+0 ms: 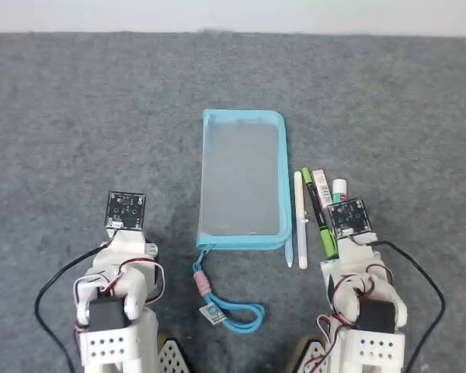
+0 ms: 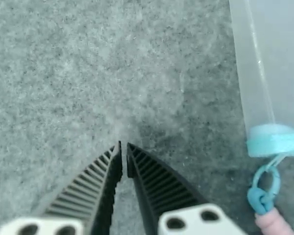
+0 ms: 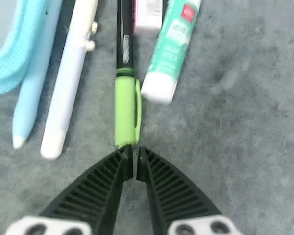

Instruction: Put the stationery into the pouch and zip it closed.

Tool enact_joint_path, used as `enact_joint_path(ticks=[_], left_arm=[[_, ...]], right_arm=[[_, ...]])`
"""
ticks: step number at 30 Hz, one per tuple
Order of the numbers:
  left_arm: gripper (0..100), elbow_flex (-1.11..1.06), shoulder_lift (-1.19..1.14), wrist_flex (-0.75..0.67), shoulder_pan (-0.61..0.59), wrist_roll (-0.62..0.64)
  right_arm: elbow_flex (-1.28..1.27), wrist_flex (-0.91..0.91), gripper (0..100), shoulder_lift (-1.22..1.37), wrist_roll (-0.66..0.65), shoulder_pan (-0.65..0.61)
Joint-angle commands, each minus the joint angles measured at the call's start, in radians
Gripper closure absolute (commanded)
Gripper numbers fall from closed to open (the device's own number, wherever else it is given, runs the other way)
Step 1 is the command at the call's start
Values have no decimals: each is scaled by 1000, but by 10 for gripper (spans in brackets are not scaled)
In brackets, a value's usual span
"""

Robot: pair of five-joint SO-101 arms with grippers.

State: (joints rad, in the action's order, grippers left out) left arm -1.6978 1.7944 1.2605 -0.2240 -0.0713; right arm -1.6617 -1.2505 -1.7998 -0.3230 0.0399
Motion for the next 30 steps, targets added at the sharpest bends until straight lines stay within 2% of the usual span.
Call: enact_joint_path(ticks=[1,4,5,11,16,20,22,27,30], left_arm=[[987,12,25,2,-3,9],[987,12,25,2,-3,9],[987,12,25,2,-3,9],[987,12,25,2,-3,9],[987,12,25,2,-3,9],[987,12,25,2,-3,9],[987,12,25,2,-3,9],[987,12,25,2,-3,9],[987,12,25,2,-3,9]], right_arm=[[-9,113,967,-16,-92,53],[28,211,969,-16,-298,127],[43,229,969,-16,-318,143],[150,226,965,-15,-255,107],[292,133,965,94,-218,-10],[473,93,964,355,-173,-99],[545,90,960,521,-143,-193],[631,113,855,898,-123,-490],[631,197,788,1046,-123,-533]])
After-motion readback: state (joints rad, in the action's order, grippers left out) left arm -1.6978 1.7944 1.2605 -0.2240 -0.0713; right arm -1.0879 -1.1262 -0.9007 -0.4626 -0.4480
